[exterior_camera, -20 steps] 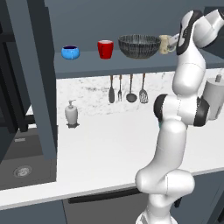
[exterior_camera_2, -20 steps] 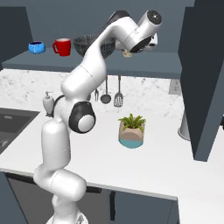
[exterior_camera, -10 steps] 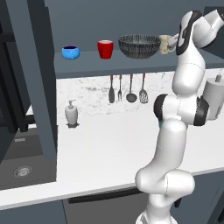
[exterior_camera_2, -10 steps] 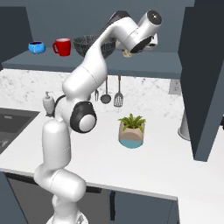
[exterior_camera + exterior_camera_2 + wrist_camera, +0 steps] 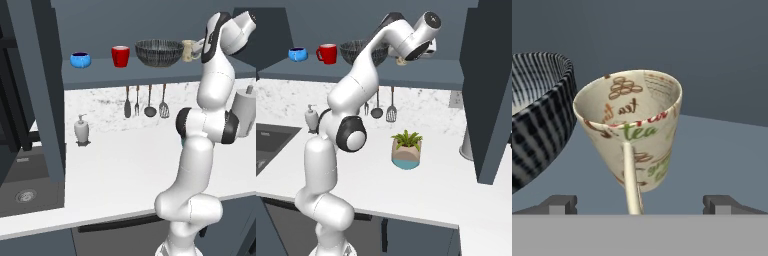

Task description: Gather all objects into one cabinet and sort the glasses and bowls to opposite sides.

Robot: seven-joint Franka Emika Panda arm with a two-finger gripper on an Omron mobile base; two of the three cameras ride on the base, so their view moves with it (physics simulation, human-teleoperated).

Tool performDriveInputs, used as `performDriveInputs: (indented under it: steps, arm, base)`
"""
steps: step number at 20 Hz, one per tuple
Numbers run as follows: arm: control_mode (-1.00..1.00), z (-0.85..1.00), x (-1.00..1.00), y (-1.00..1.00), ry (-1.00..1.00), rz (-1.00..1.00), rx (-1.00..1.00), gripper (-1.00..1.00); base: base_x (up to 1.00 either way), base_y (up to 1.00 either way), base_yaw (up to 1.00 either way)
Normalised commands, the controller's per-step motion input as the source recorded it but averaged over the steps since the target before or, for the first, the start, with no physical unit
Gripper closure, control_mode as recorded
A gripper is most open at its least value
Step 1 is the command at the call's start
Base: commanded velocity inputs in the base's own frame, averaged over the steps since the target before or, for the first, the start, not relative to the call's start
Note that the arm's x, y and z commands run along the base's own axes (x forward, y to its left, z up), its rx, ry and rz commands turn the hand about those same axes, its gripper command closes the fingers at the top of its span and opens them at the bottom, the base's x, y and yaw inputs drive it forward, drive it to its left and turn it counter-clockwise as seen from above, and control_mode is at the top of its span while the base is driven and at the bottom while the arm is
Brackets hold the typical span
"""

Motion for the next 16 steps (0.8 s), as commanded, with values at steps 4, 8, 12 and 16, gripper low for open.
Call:
performDriveInputs:
  steps: [4,8,12,16]
  arm:
    - [-1.00,0.00,0.00,0.00,0.00,0.00,0.00,1.00]
    - [-1.00,0.00,0.00,0.00,0.00,0.00,0.00,1.00]
    - [-1.00,0.00,0.00,0.00,0.00,0.00,0.00,1.00]
    - [-1.00,0.00,0.00,0.00,0.00,0.00,0.00,1.00]
  base:
    - [0.00,0.00,0.00]
    - [0.00,0.00,0.00]
    - [0.00,0.00,0.00]
    - [0.00,0.00,0.00]
